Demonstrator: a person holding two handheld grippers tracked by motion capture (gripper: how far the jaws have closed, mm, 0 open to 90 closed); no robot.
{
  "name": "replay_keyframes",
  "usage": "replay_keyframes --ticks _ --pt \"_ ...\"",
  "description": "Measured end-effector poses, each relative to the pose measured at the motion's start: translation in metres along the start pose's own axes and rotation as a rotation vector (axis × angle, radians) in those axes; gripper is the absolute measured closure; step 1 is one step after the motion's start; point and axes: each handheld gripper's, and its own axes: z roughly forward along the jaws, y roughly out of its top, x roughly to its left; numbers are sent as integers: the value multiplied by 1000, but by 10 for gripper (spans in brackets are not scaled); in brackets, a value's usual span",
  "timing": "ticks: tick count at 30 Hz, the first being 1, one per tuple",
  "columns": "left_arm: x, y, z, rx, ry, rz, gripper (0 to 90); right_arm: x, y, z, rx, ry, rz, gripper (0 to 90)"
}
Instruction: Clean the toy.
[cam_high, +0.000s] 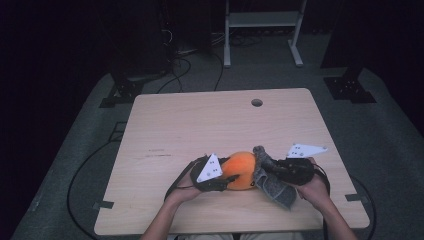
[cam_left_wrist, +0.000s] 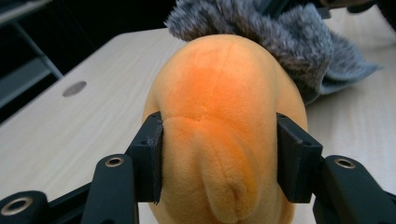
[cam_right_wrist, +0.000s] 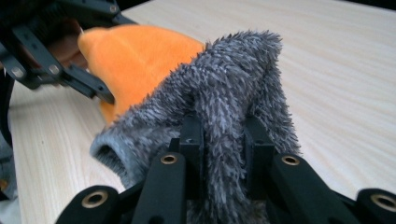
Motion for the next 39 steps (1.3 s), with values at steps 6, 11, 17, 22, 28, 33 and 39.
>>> replay_keyframes --ticks 6,11,17,22,28,33,39 --pt "7 -3 1 15 -68 -100 269 6 11 9 7 -6 -44 733" --pt "18 -7 0 67 -78 -237 180 8 6 13 11 1 -52 735" --pt "11 -7 1 52 -83 -201 318 -2 -9 8 56 -33 -31 734" --pt "4 -5 2 47 -93 -152 336 -1 -7 -4 47 -55 -34 735" --pt "0 -4 2 51 -107 -125 346 15 18 -2 -24 4 -98 735" --pt "3 -8 0 50 -114 -142 345 8 7 9 -13 12 -67 734" --pt "1 -6 1 41 -117 -143 345 -10 -15 2 85 -79 -17 735"
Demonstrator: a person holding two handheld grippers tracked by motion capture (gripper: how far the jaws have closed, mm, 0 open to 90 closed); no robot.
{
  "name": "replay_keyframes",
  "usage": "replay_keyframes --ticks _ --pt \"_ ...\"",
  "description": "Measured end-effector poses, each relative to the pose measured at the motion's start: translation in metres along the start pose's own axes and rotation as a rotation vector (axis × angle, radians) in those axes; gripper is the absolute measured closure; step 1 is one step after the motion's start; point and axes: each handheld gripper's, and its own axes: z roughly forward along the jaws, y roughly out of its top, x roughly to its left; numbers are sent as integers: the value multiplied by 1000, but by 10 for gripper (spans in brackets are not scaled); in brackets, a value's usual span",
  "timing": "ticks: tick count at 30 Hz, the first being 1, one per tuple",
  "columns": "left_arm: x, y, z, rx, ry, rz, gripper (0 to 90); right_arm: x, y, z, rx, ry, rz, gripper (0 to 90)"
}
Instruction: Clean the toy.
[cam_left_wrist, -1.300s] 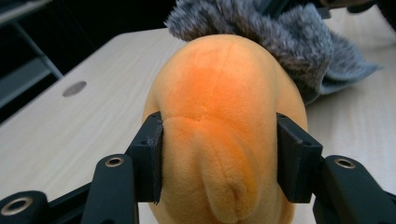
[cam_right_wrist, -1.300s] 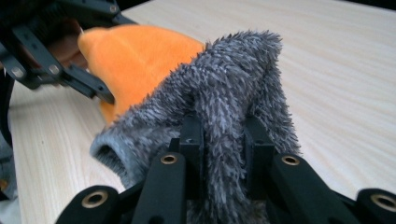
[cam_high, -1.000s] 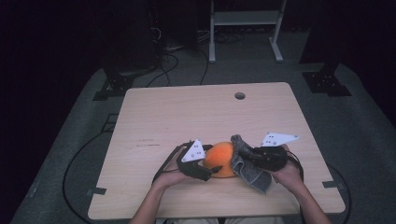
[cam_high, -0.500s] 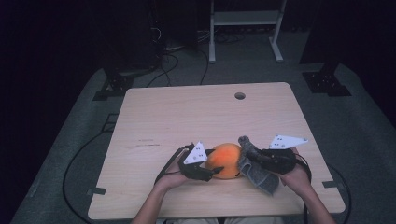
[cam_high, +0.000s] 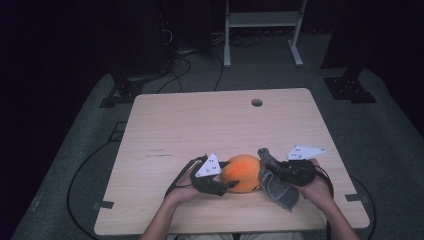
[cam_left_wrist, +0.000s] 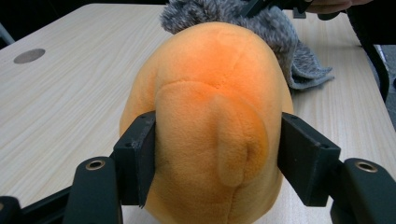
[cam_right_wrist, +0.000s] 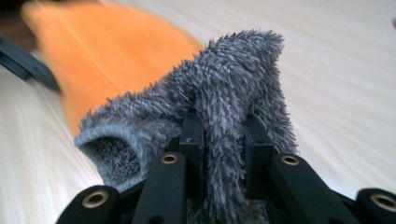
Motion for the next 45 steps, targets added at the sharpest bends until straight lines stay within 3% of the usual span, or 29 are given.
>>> replay_keyframes --ticks 4,6,8,10,13,14,16,20,21,25,27,29,33,39,43,44,45 --pt "-3 3 2 2 -4 15 345 9 8 -11 -58 30 -16 734" --pt "-4 3 3 0 -7 20 344 21 20 -14 -99 65 -54 734" --pt "-4 4 2 0 -11 26 330 29 27 -12 -97 79 -91 733" --pt "0 4 0 -8 -8 -15 256 33 28 -4 -73 71 -120 734" --pt "9 3 -2 0 6 -112 174 29 22 0 -78 76 -87 735" --pt "9 3 -2 0 -3 -119 191 26 19 -1 -83 77 -74 736" --pt "7 3 -1 -7 -11 -97 284 22 16 -3 -72 67 -61 735" --pt "2 5 2 -26 -13 -66 347 25 25 -14 -51 21 -96 735" --pt "0 5 2 -31 -14 -58 350 27 29 -16 -58 26 -102 735" --pt "-7 7 4 -37 -17 19 359 48 53 -17 -64 82 -202 734" --pt "-9 7 4 -28 -26 32 360 59 62 -10 -49 102 -243 733" --pt "-5 4 2 -6 -32 11 362 66 65 1 -17 111 -268 730" --pt "2 -4 0 6 -36 -45 372 55 62 8 -16 102 -240 732" --pt "3 -4 -2 19 -41 -41 352 30 41 1 -27 73 -132 733" --pt "3 6 -5 -31 -83 -106 201 29 31 -2 -34 65 -113 735" --pt "4 7 -5 -48 -83 -119 204 30 29 -3 -36 67 -108 735" --pt "4 9 -4 -34 -66 -115 237 30 27 -3 -40 71 -108 735"
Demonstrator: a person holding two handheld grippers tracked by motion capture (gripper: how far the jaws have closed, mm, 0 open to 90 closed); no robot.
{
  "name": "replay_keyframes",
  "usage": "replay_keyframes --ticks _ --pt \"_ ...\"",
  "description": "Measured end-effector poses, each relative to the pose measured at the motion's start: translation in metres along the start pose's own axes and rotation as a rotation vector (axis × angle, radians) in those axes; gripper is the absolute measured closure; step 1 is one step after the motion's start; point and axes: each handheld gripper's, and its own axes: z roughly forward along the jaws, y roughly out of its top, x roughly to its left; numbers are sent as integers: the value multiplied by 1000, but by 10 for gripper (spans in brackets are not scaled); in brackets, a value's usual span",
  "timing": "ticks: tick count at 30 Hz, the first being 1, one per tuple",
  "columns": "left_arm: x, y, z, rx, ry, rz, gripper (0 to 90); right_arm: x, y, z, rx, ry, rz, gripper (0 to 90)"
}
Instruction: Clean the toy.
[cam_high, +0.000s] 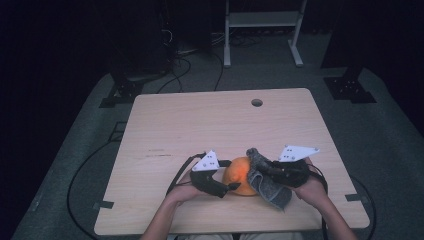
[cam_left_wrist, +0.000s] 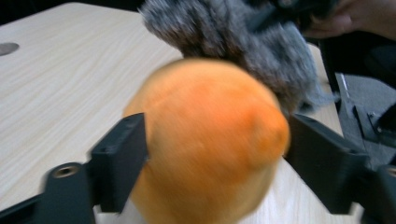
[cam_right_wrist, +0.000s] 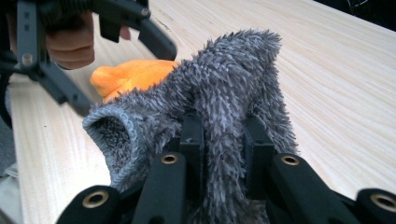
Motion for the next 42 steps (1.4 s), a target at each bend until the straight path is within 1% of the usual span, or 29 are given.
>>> replay_keyframes --ticks 1,2,3,4,5,7,8,10,11,13,14,15,16,17,19,20,22,24,27,29,30,32,35,38,40,42 --pt "0 0 2 11 6 3 274 1 -2 0 -2 1 4 735" --pt "-1 -1 3 7 0 4 301 0 -2 -1 -2 -1 4 735" --pt "-2 -1 4 10 5 14 323 1 -2 -1 3 -2 6 734" --pt "-3 -1 4 16 12 33 335 1 0 -3 8 0 5 734" --pt "-5 0 5 16 15 44 346 3 2 -5 10 -1 -5 733" --pt "-6 -1 6 11 11 46 351 10 11 -8 9 11 -36 733" --pt "-7 -1 8 5 4 44 347 13 15 -8 2 22 -54 733" --pt "-10 0 10 10 -7 60 338 25 26 -6 -5 66 -88 732" --pt "-10 0 10 18 -3 72 336 29 30 -2 1 70 -110 732" --pt "-10 -2 8 33 5 72 339 32 34 6 21 71 -132 732" --pt "-8 -3 7 40 10 69 344 31 34 8 22 72 -132 732" --pt "-7 -4 5 43 12 57 349 30 33 9 23 65 -127 732" --pt "-5 -6 4 48 11 48 351 29 32 11 26 53 -132 732" --pt "-3 -7 3 53 11 49 355 28 30 11 30 41 -135 731" --pt "-1 -8 1 58 4 35 358 23 26 10 20 29 -115 731" --pt "1 -9 -1 62 3 28 359 20 23 8 18 14 -105 731" --pt "5 -11 -4 70 5 16 359 11 16 4 1 5 -64 731" --pt "7 -13 -5 71 2 3 360 5 6 1 0 -14 -26 731" --pt "8 -15 -6 81 -17 2 358 -1 -10 -2 -23 -5 31 730" --pt "9 -16 -8 92 -21 7 358 -5 -19 -5 -37 9 67 729" --pt "9 -16 -9 97 -25 6 357 -6 -22 -6 -35 5 80 728" --pt "11 -17 -10 101 -27 0 356 -9 -27 -7 -22 -9 90 727" --pt "11 -18 -10 107 -35 1 351 -14 -36 -8 11 -21 103 725" --pt "12 -17 -11 117 -37 8 348 -20 -38 -9 47 -39 112 724" --pt "12 -18 -11 120 -38 11 348 -22 -35 -12 23 -15 131 724" --pt "13 -18 -12 120 -40 11 347 -21 -27 -14 -18 17 134 722"
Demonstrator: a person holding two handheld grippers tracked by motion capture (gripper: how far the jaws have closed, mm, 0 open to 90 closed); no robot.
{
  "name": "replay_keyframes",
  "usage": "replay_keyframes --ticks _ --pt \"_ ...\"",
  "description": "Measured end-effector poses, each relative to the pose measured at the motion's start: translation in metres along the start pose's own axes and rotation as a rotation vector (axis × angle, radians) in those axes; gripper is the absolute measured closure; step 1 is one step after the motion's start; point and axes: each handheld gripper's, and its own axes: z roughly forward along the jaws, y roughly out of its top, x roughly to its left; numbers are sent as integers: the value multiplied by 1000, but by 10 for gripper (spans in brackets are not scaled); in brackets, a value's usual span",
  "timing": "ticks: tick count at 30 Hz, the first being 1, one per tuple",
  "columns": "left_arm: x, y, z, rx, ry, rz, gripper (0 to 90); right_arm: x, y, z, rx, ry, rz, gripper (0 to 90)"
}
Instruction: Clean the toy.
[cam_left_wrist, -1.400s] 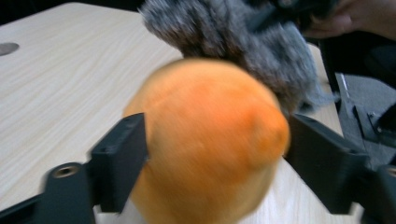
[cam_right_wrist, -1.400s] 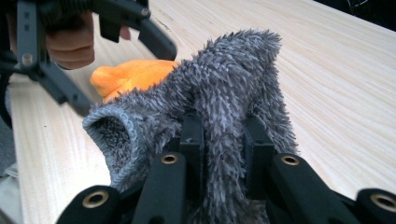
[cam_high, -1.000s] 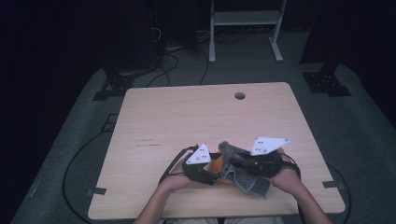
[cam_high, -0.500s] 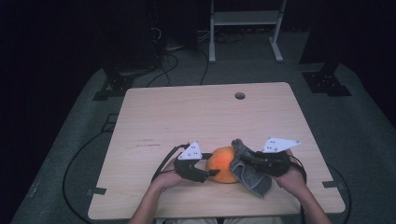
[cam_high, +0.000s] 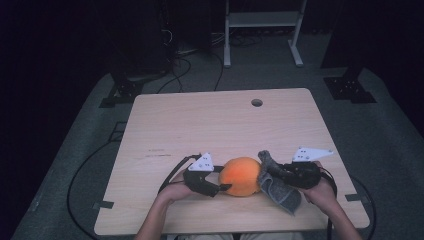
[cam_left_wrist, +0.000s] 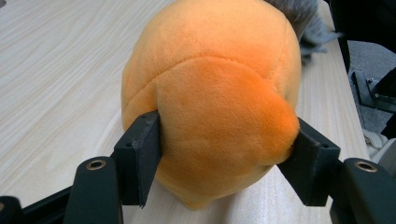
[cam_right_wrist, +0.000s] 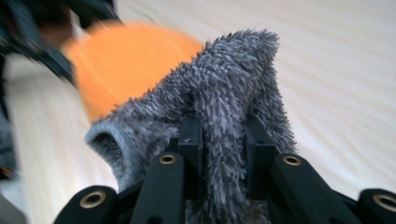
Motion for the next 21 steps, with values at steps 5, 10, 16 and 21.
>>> replay_keyframes --ticks 5,10,16,21 --pt "1 5 -4 -17 -37 -40 230 10 15 14 29 24 -67 718" --pt "9 11 -12 -127 -79 -173 131 20 17 13 37 6 -127 716" --pt "7 9 16 30 -90 -224 39 26 14 11 41 20 -150 713" --pt "3 12 12 -41 -43 -169 230 19 8 7 28 16 -111 714"
